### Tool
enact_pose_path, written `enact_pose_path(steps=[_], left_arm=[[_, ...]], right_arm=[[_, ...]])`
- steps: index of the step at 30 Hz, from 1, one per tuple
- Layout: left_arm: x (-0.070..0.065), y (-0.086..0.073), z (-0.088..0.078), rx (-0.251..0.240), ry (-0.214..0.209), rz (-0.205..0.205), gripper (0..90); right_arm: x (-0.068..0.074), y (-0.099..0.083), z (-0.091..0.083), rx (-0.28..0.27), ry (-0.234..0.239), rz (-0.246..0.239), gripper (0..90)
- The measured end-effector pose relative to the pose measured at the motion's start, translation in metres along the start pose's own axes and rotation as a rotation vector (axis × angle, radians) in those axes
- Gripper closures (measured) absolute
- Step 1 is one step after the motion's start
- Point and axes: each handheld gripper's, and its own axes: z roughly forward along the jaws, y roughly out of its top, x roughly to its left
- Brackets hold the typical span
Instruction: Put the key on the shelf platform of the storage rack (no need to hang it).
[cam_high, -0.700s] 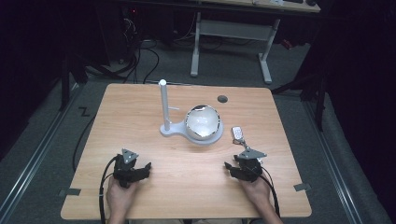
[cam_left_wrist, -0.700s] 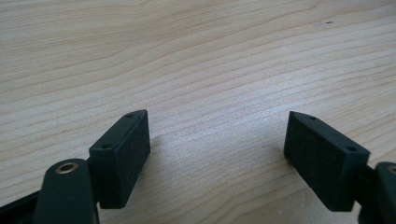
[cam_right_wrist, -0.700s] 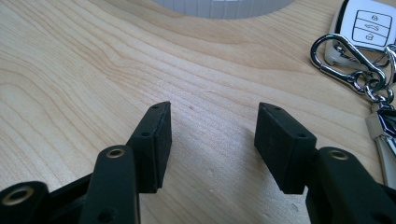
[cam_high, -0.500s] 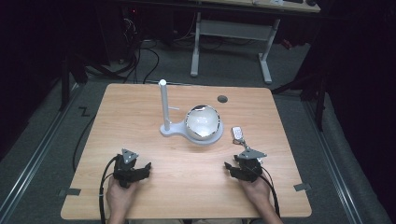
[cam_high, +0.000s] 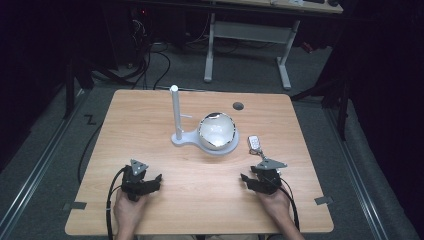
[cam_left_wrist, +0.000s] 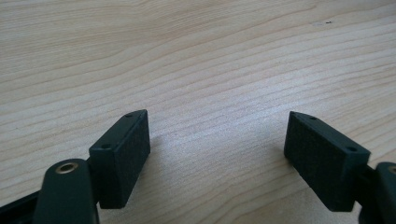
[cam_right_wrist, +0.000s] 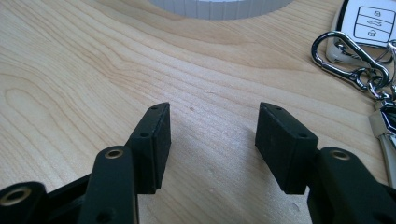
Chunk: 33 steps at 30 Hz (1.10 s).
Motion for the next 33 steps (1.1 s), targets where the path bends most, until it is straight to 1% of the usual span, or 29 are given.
enact_pose_path(steps=[2, 4, 7, 11, 16, 20, 24, 26, 33], left_arm=[[0.0, 0.0, 0.0, 0.0, 0.0, 0.0, 22.8], [0.0, 0.0, 0.0, 0.0, 0.0, 0.0, 22.7], [0.0, 0.0, 0.0, 0.0, 0.0, 0.0, 22.7], [0.0, 0.0, 0.0, 0.0, 0.0, 0.0, 22.7], [0.0, 0.0, 0.0, 0.0, 0.0, 0.0, 22.8], [0.0, 0.0, 0.0, 0.0, 0.0, 0.0, 22.8], [0.0, 0.0, 0.0, 0.0, 0.0, 0.0, 22.8], [0.0, 0.0, 0.0, 0.0, 0.0, 0.0, 22.8], [0.0, 0.0, 0.0, 0.0, 0.0, 0.0, 22.8]], right_arm=[[0.0, 0.0, 0.0, 0.002, -0.001, 0.002, 46.0], [0.002, 0.0, 0.0, 0.003, -0.012, -0.011, 46.0], [0.003, 0.0, 0.0, 0.006, -0.024, -0.017, 45.4], [0.002, 0.0, 0.0, 0.004, -0.027, -0.008, 45.1], [0.002, 0.0, 0.0, 0.006, -0.033, -0.013, 43.5], [0.0, 0.0, -0.001, 0.01, -0.047, -0.003, 43.6], [-0.004, 0.001, -0.008, -0.009, -0.068, 0.018, 45.3], [-0.006, 0.001, -0.01, -0.011, -0.075, 0.019, 46.0], [-0.013, 0.001, -0.017, -0.012, -0.082, 0.042, 46.9]])
